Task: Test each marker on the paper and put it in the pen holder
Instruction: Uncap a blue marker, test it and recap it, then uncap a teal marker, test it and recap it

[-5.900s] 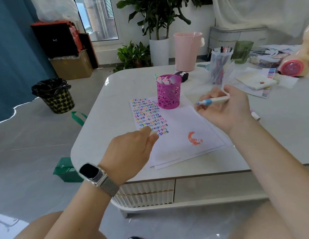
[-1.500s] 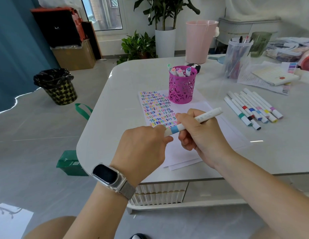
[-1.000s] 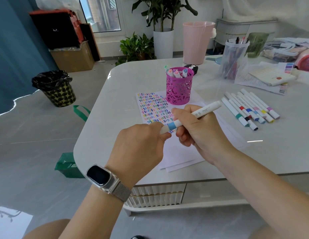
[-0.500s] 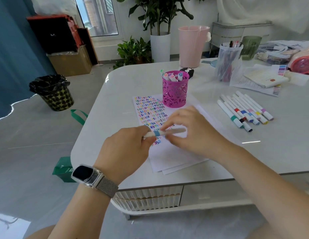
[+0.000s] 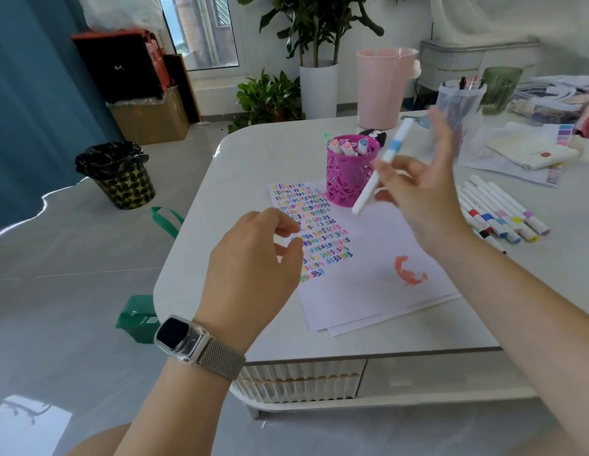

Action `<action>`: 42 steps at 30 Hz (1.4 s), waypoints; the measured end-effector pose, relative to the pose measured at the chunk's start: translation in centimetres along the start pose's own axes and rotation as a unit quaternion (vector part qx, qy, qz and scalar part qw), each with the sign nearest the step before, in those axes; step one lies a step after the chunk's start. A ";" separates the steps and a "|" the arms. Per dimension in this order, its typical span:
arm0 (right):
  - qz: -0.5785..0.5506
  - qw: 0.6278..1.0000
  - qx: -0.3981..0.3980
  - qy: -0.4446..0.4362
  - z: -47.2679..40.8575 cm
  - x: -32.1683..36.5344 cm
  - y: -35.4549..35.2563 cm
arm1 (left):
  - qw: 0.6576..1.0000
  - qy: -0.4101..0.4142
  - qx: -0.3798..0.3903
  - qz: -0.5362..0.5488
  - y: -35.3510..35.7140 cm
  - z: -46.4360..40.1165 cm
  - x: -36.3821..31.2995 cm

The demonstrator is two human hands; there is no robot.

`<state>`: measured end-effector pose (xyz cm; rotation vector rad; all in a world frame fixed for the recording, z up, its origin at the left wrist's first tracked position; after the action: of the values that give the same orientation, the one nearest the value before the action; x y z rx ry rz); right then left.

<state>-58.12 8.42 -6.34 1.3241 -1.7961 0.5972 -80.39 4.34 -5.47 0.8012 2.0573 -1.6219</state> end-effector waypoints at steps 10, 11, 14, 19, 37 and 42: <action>0.054 0.972 -0.169 -0.152 -6.4 0.7 -0.6 | 0.967 -0.042 0.174 -0.182 2.6 0.7 1.8; 0.072 0.968 -0.174 -0.168 -6.6 0.7 -0.5 | 0.954 -0.045 0.204 -0.214 3.1 1.0 2.2; 0.128 0.963 -0.147 -0.186 -6.9 0.2 0.2 | 0.946 -0.037 0.216 -0.239 3.5 1.2 2.4; 0.297 0.944 0.030 -0.138 -6.1 -2.2 2.6 | 0.957 -0.029 0.187 -0.221 2.9 0.8 2.1; 0.375 0.926 -0.027 -0.020 -5.8 1.3 -5.7 | 0.967 -0.013 0.174 -0.184 2.7 0.5 2.1; 0.497 0.848 0.080 0.165 -2.2 -1.7 -11.9 | 0.967 -0.007 0.178 -0.182 2.7 0.8 1.9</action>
<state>-46.03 7.02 -7.57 0.2252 -2.0652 1.4457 -80.03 4.41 -8.85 0.5351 2.0155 -2.2360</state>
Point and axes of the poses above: each hand's wrist, its own z-axis away from the middle knuckle, its own y-axis out of the palm, x = y × z, the point moved 6 cm from there along -z, towards the middle knuckle, and after that the axes turned 11 degrees about -y, right-handed, at the moved point
